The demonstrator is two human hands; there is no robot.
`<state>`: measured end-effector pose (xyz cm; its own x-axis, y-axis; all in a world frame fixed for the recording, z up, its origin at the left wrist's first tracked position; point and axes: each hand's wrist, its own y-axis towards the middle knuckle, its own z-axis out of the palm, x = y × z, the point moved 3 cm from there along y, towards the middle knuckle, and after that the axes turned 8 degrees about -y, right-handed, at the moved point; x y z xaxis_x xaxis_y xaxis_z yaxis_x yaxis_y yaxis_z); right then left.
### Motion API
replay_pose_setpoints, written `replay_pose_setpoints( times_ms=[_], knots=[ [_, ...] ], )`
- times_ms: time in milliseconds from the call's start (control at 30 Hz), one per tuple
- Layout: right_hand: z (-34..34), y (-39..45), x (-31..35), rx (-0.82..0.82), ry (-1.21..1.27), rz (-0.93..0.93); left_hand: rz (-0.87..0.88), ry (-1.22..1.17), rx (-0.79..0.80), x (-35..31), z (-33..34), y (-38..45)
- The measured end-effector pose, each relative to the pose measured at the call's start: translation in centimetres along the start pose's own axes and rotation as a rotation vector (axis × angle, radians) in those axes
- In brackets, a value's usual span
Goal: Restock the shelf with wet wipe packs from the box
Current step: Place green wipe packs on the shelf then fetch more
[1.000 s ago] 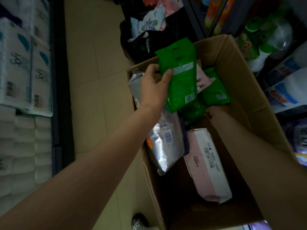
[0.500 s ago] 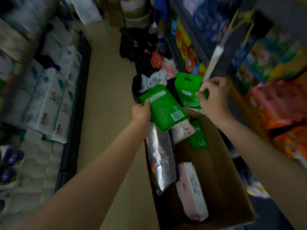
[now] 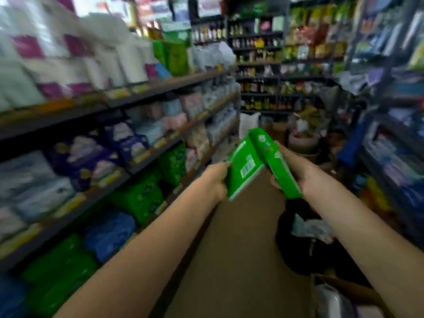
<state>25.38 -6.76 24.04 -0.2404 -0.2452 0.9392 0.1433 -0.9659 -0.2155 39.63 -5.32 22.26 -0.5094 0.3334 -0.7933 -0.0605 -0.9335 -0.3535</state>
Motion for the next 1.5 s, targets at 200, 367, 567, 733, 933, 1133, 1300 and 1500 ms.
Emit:
replay_pose_setpoints(
  times_ms=[200, 367, 567, 733, 933, 1133, 1300, 1500],
  knots=[
    [23.0, -2.2, -1.3, 0.368, 0.033, -0.016, 0.251, -0.18, -0.047, -12.1, -13.1, -8.1],
    [36.2, -3.6, 0.3, 0.486, -0.038, -0.079, 0.42, -0.045, -0.062, -21.6, -19.8, -18.4],
    [46.6, -4.7, 2.1, 0.679, -0.024, -0.063, 0.665, -0.029, -0.253, -27.8, -28.6, -24.9],
    [52.4, -4.5, 4.3, 1.019, -0.026, -0.129, 0.826, 0.063, -0.392, -31.6, -32.3, -29.1],
    [59.6, -8.3, 5.3, 1.361, 0.045, -0.257, 1.046, 0.175, -0.584, -34.4, -33.3, -33.6],
    [65.2, -15.9, 5.4, 1.398, 0.012, -0.497, 1.074, 0.449, -0.609, -35.3, -33.2, -40.3],
    [68.8, -22.1, 6.3, 1.399, 0.116, -0.706, 1.117, 0.752, -0.854, -36.3, -33.9, -49.1],
    [71.9, -28.9, 7.1, 1.434, -0.346, -1.219, 0.876, 1.095, -1.098, -37.0, -35.3, -58.4]
  ],
)
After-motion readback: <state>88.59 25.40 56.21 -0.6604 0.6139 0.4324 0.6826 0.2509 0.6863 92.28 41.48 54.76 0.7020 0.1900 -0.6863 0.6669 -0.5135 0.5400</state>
